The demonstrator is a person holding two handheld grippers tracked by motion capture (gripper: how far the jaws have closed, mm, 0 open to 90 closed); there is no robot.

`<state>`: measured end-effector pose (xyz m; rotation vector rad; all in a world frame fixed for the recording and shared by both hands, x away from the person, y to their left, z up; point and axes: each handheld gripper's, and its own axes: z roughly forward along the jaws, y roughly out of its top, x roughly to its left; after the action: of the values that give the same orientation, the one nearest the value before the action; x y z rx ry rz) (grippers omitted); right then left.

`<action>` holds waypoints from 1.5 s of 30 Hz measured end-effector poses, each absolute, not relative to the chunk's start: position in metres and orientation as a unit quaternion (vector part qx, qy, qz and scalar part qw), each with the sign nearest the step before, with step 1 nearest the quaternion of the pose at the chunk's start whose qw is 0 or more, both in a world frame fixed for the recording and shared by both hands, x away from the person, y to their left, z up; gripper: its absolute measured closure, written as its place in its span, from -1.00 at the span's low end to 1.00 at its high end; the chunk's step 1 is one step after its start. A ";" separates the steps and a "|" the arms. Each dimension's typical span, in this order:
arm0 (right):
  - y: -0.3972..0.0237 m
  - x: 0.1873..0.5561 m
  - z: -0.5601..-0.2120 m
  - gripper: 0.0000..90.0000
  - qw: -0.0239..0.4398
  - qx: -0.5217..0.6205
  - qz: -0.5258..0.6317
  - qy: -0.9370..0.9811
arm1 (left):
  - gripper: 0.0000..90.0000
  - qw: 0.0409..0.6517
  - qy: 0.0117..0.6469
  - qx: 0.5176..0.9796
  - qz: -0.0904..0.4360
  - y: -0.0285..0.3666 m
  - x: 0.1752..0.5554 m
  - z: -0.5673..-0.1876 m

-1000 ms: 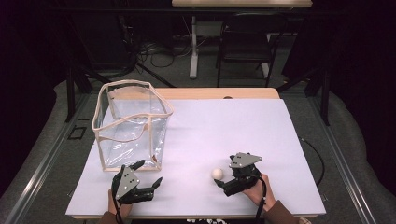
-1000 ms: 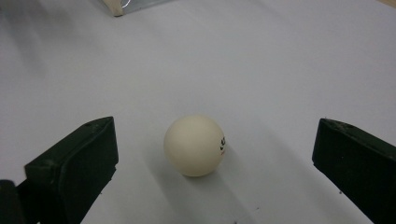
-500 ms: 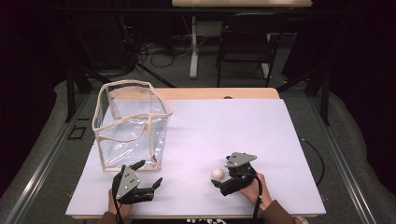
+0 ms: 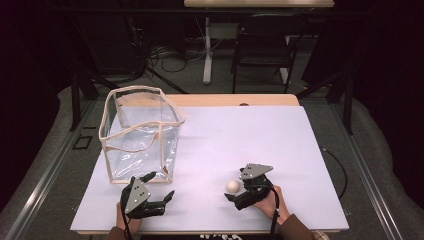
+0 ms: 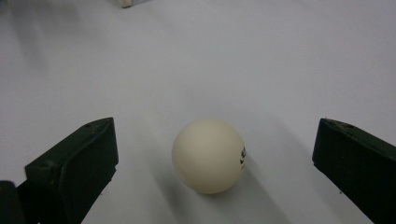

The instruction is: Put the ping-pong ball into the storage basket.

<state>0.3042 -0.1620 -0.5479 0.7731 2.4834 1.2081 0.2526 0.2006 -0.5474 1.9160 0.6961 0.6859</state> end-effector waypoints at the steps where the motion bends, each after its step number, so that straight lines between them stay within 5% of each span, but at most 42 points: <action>1: -0.161 0.304 -0.549 -1.00 0.134 0.268 0.416 0.858 | -0.65 0.476 0.285 0.783 0.281 0.201 0.253 -0.547; 5: -0.160 0.304 -0.551 -1.00 0.133 0.269 0.412 0.860 | -0.65 0.476 0.283 0.784 0.280 0.200 0.252 -0.547; 19: -0.153 0.304 -0.558 -0.30 0.143 0.272 0.382 0.872 | -0.65 0.475 0.282 0.785 0.282 0.200 0.253 -0.547; 37: -0.151 0.304 -0.560 0.11 0.142 0.271 0.362 0.880 | -0.65 0.475 0.284 0.785 0.279 0.200 0.253 -0.547; 45: -0.151 0.304 -0.558 0.12 0.145 0.269 0.366 0.879 | -0.65 0.474 0.283 0.785 0.279 0.201 0.253 -0.547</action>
<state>0.3036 -0.1510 -0.5581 0.7743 2.5327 1.0530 0.2528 0.2006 -0.5472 1.9209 0.6933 0.6822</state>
